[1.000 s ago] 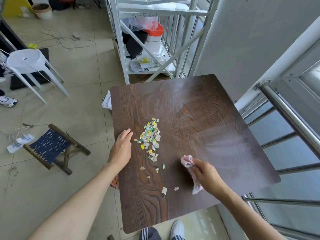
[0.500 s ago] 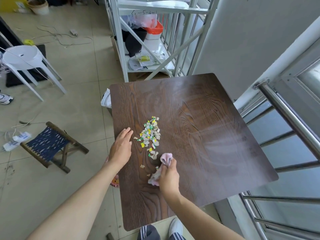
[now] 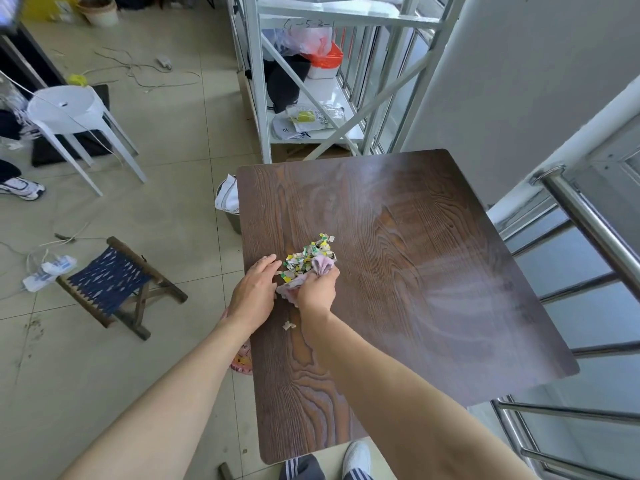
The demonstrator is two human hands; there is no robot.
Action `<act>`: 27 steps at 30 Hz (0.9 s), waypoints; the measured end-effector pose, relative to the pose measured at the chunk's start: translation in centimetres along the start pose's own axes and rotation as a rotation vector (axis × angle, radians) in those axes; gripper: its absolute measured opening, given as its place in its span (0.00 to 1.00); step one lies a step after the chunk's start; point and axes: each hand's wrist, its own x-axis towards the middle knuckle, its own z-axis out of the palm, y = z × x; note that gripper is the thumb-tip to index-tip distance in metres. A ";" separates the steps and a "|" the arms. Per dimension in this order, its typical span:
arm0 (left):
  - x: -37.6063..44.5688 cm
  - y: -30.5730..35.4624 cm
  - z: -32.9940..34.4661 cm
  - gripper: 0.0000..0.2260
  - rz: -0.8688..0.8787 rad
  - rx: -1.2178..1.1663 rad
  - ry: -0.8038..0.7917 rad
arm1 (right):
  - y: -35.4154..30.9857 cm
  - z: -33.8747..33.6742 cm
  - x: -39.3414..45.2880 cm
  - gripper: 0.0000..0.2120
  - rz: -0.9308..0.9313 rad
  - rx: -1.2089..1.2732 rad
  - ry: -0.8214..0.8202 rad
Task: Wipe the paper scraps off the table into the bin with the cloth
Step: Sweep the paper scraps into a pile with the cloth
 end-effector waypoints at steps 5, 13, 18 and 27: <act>0.1 -0.4 -1.1 0.25 0.019 -0.061 -0.057 | 1.5 -2.4 -1.9 0.10 -0.125 -0.208 0.066; -0.8 -1.6 -1.7 0.21 0.012 -0.058 0.023 | 6.5 -2.5 -5.7 0.16 0.048 -0.136 0.012; -0.7 -2.1 -1.7 0.23 0.003 -0.093 0.014 | 4.8 2.0 -3.1 0.19 0.072 0.130 0.038; -1.2 -1.6 -1.9 0.23 -0.027 -0.131 -0.013 | 3.5 1.6 0.9 0.11 -0.068 0.055 0.034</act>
